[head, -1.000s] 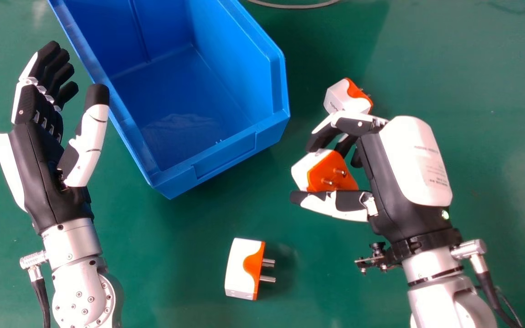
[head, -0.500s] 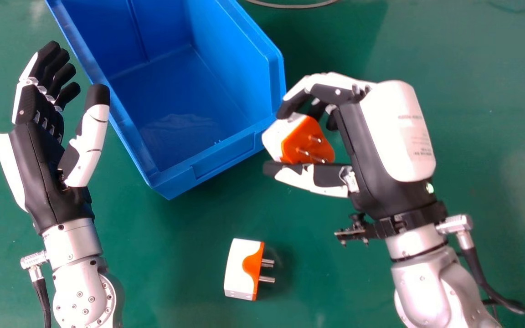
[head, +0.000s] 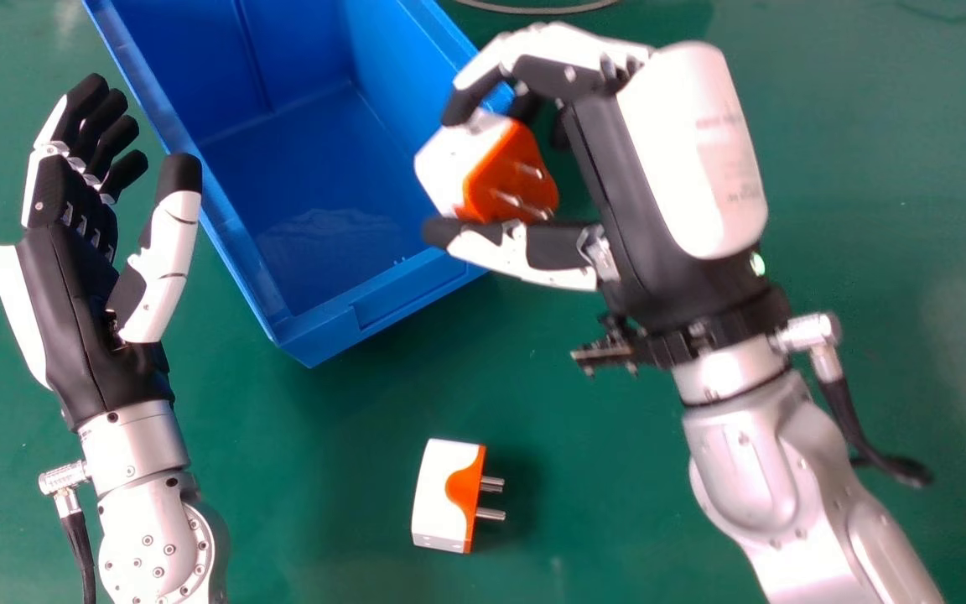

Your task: Pick all objects and put in blue box

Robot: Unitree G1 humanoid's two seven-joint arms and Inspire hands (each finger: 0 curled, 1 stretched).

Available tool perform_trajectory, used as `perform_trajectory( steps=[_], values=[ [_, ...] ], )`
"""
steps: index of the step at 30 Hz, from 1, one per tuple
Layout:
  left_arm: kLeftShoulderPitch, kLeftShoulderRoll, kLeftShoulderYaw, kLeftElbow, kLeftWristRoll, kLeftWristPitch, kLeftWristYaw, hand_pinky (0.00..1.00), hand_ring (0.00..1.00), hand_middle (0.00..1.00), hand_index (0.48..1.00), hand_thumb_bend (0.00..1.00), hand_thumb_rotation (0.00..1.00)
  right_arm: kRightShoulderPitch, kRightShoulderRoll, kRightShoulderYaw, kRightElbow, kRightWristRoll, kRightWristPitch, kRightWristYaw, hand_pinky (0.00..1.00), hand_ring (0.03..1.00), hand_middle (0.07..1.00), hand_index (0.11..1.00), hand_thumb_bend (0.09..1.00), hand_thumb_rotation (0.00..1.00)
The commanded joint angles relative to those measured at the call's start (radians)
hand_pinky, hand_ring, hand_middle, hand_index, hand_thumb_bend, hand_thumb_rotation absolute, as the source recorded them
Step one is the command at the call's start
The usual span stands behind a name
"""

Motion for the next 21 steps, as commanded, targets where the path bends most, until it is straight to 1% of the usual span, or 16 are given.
perform_trajectory(
  steps=[1, 5, 6, 8, 11, 13, 15, 18, 19, 21],
  values=[
    [-0.011, -0.004, -0.002, -0.010, -0.003, -0.013, -0.002, 0.78, 0.81, 0.82, 0.803, 0.70, 0.46, -0.070, 0.013, 0.003, 0.014, -0.004, -0.027, -0.013, 0.30, 0.438, 0.556, 0.464, 0.491, 0.00],
    [-0.009, -0.004, 0.000, -0.016, 0.002, -0.008, 0.004, 0.78, 0.81, 0.82, 0.804, 0.70, 0.46, -0.163, 0.031, 0.013, 0.061, -0.001, -0.035, -0.013, 0.30, 0.441, 0.550, 0.459, 0.493, 0.00],
    [-0.009, -0.004, 0.000, -0.018, 0.001, -0.006, 0.003, 0.78, 0.81, 0.82, 0.804, 0.70, 0.46, -0.186, 0.038, 0.016, 0.073, 0.002, -0.036, -0.012, 0.30, 0.441, 0.550, 0.459, 0.493, 0.00],
    [-0.007, -0.002, 0.000, -0.022, 0.008, -0.004, 0.006, 0.78, 0.81, 0.82, 0.804, 0.70, 0.46, -0.244, 0.056, 0.026, 0.115, -0.003, -0.045, -0.025, 0.30, 0.442, 0.544, 0.456, 0.494, 0.00],
    [-0.006, -0.003, -0.002, -0.029, 0.002, -0.001, 0.001, 0.78, 0.81, 0.82, 0.804, 0.70, 0.46, -0.334, 0.076, 0.046, 0.205, -0.023, -0.052, -0.042, 0.31, 0.445, 0.540, 0.455, 0.494, 0.00],
    [-0.006, -0.004, -0.003, -0.033, 0.002, -0.001, 0.000, 0.78, 0.81, 0.82, 0.804, 0.70, 0.46, -0.389, 0.085, 0.062, 0.280, -0.030, -0.065, -0.056, 0.31, 0.444, 0.537, 0.457, 0.495, 0.00],
    [-0.006, -0.004, -0.003, -0.035, 0.004, 0.000, 0.002, 0.78, 0.81, 0.82, 0.804, 0.70, 0.46, -0.442, 0.092, 0.080, 0.365, -0.043, -0.084, -0.077, 0.31, 0.448, 0.538, 0.458, 0.495, 0.00],
    [-0.009, -0.003, -0.003, -0.033, 0.009, -0.001, 0.004, 0.78, 0.81, 0.83, 0.805, 0.69, 0.46, -0.528, 0.093, 0.118, 0.511, -0.082, -0.115, -0.135, 0.31, 0.450, 0.538, 0.461, 0.494, 0.00],
    [-0.010, -0.004, -0.003, -0.036, 0.008, 0.001, 0.005, 0.78, 0.81, 0.83, 0.805, 0.69, 0.46, -0.561, 0.097, 0.131, 0.576, -0.091, -0.129, -0.157, 0.31, 0.450, 0.538, 0.461, 0.494, 0.00],
    [-0.010, -0.005, -0.005, -0.040, 0.012, 0.004, 0.006, 0.78, 0.81, 0.83, 0.807, 0.69, 0.46, -0.627, 0.109, 0.153, 0.714, -0.101, -0.156, -0.201, 0.31, 0.452, 0.539, 0.463, 0.494, 0.00]
  ],
)
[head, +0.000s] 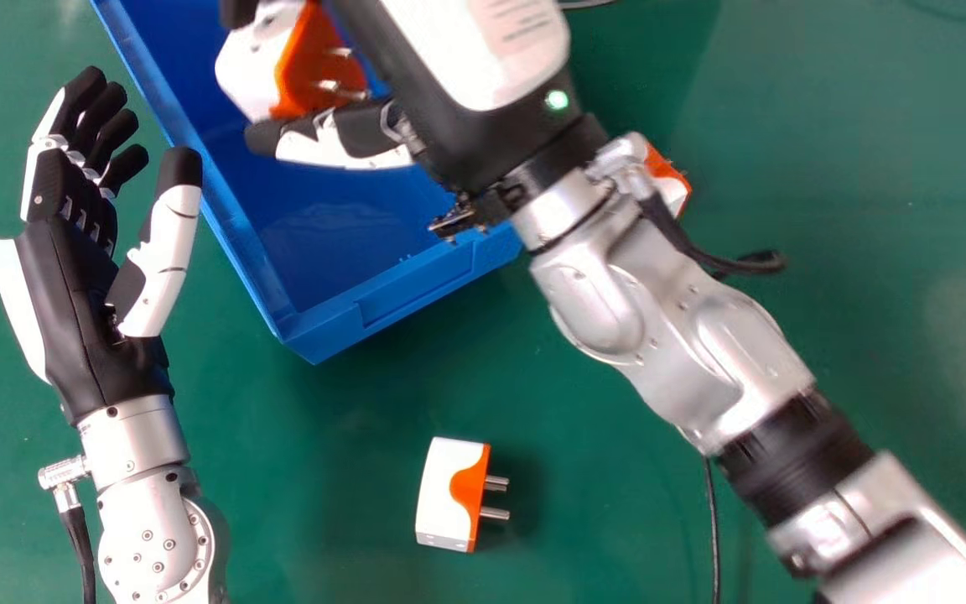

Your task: Pick all objects and put in blue box

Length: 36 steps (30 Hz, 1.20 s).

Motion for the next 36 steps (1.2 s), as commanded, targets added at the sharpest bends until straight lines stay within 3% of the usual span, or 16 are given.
perform_trajectory(
  steps=[1, 8, 14, 19, 27, 36],
  values=[
    [-0.007, -0.005, -0.006, -0.031, 0.011, -0.007, 0.004, 0.78, 0.81, 0.83, 0.807, 0.69, 0.46, -0.108, 0.022, 0.020, 0.131, -0.013, -0.031, -0.078, 0.31, 0.456, 0.542, 0.464, 0.494, 0.00],
    [-0.006, -0.008, -0.008, -0.048, 0.020, 0.007, 0.013, 0.78, 0.81, 0.83, 0.808, 0.68, 0.46, -0.300, 0.087, 0.094, 0.542, -0.042, -0.034, -0.214, 0.31, 0.462, 0.548, 0.475, 0.493, 0.00],
    [-0.006, -0.010, -0.004, -0.064, 0.020, 0.015, 0.016, 0.78, 0.81, 0.83, 0.807, 0.68, 0.46, -0.360, 0.106, 0.133, 0.696, -0.040, -0.001, -0.239, 0.31, 0.458, 0.542, 0.500, 0.493, 0.00],
    [-0.011, -0.009, -0.001, -0.067, 0.022, 0.017, 0.018, 0.78, 0.81, 0.83, 0.807, 0.67, 0.46, -0.370, 0.103, 0.146, 0.732, -0.033, 0.025, -0.248, 0.31, 0.457, 0.539, 0.506, 0.493, 0.00],
    [-0.013, -0.010, -0.006, -0.072, 0.030, 0.021, 0.023, 0.78, 0.81, 0.83, 0.808, 0.66, 0.45, -0.370, 0.091, 0.152, 0.719, -0.031, 0.015, -0.268, 0.31, 0.451, 0.520, 0.524, 0.493, 0.00],
    [-0.005, -0.013, -0.008, -0.087, 0.027, 0.032, 0.023, 0.78, 0.82, 0.83, 0.809, 0.65, 0.45, -0.355, 0.069, 0.128, 0.642, -0.003, -0.035, -0.294, 0.31, 0.451, 0.526, 0.522, 0.493, 0.00]
  ],
)
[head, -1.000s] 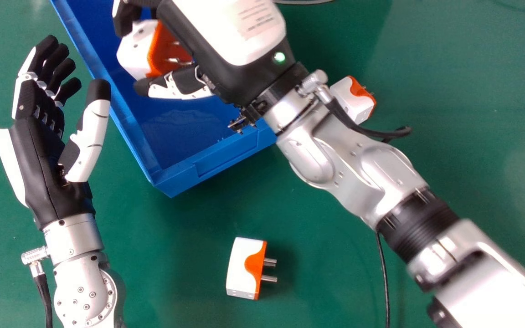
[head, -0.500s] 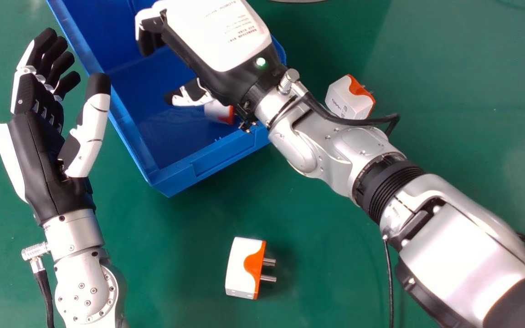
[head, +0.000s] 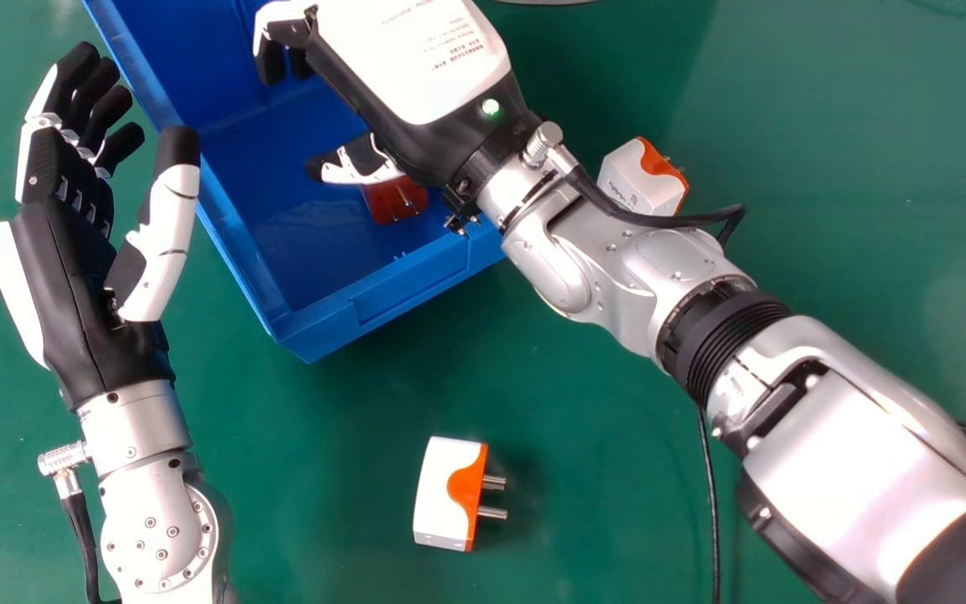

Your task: Pick all objects and put in blue box

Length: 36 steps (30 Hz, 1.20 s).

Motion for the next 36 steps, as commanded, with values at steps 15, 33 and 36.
perform_trajectory(
  steps=[15, 33, 36],
  values=[
    [-0.009, 0.003, -0.001, 0.020, 0.001, -0.023, -0.007, 0.79, 0.82, 0.84, 0.815, 0.64, 0.44, 0.201, -0.133, -0.169, -0.642, 0.100, 0.017, 0.022, 0.34, 0.475, 0.543, 0.476, 0.493, 0.00],
    [-0.016, 0.004, -0.003, 0.038, -0.008, -0.037, -0.017, 0.79, 0.82, 0.84, 0.817, 0.65, 0.45, 0.340, -0.183, -0.313, -0.947, 0.104, 0.123, 0.111, 0.32, 0.464, 0.571, 0.467, 0.490, 0.00],
    [-0.016, 0.004, -0.002, 0.039, -0.005, -0.037, -0.017, 0.79, 0.82, 0.84, 0.816, 0.65, 0.45, 0.345, -0.185, -0.324, -0.955, 0.110, 0.125, 0.111, 0.32, 0.459, 0.567, 0.467, 0.491, 0.00]
  ],
)
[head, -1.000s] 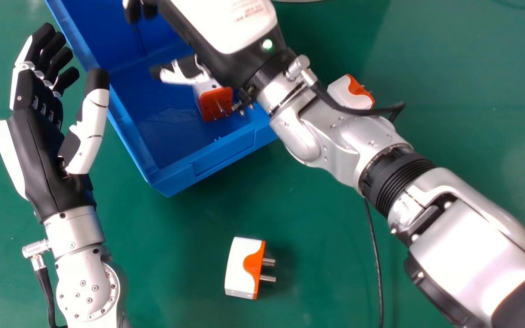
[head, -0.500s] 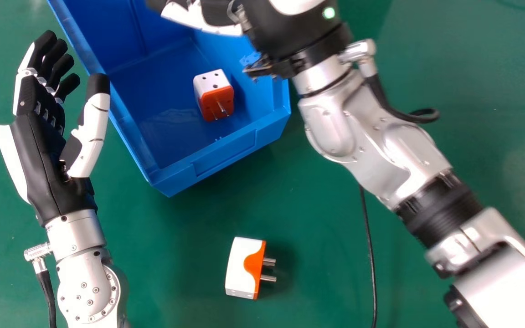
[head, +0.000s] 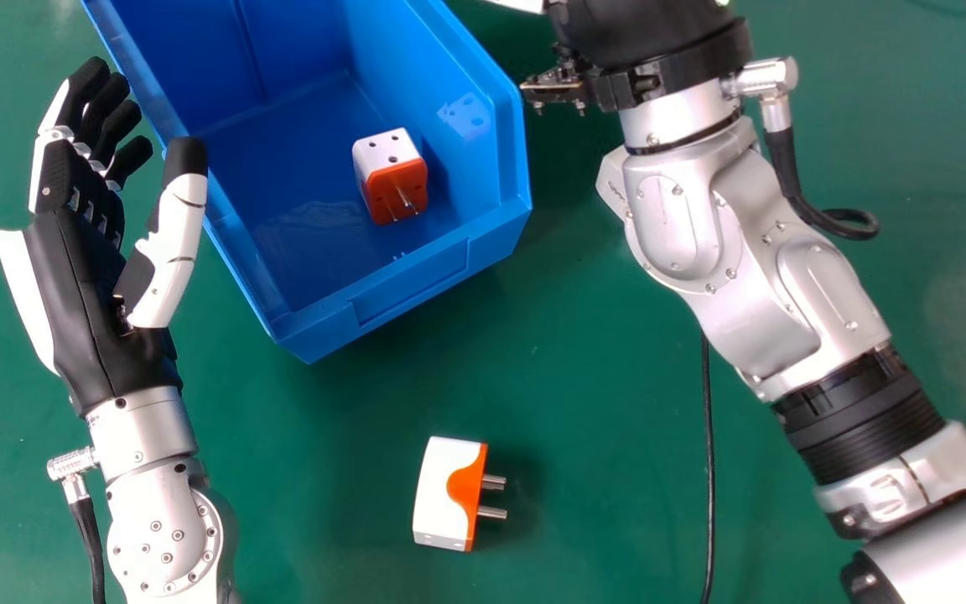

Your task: Pick all objects and put in blue box

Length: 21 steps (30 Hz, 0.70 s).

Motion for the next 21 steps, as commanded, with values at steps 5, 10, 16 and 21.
perform_trajectory(
  steps=[5, 10, 16, 21],
  values=[
    [-0.010, 0.006, -0.002, -0.008, 0.001, -0.026, -0.006, 0.79, 0.82, 0.84, 0.816, 0.65, 0.45, 0.004, -0.008, -0.042, -0.042, 0.020, 0.001, -0.001, 0.32, 0.455, 0.562, 0.466, 0.492, 0.00],
    [-0.004, 0.002, -0.002, -0.014, -0.003, -0.024, -0.007, 0.79, 0.82, 0.84, 0.816, 0.66, 0.45, 0.012, -0.007, -0.061, -0.042, 0.021, 0.012, -0.015, 0.32, 0.453, 0.558, 0.464, 0.493, 0.00],
    [-0.002, 0.003, -0.001, -0.009, -0.002, -0.032, -0.007, 0.79, 0.82, 0.84, 0.816, 0.66, 0.45, 0.029, -0.020, -0.090, -0.058, 0.027, 0.044, -0.004, 0.31, 0.449, 0.563, 0.473, 0.492, 0.00],
    [-0.003, 0.003, -0.001, -0.006, 0.000, -0.033, -0.006, 0.79, 0.82, 0.84, 0.815, 0.66, 0.45, 0.036, -0.031, -0.110, -0.048, 0.051, 0.044, 0.002, 0.31, 0.446, 0.565, 0.475, 0.491, 0.00]
  ],
)
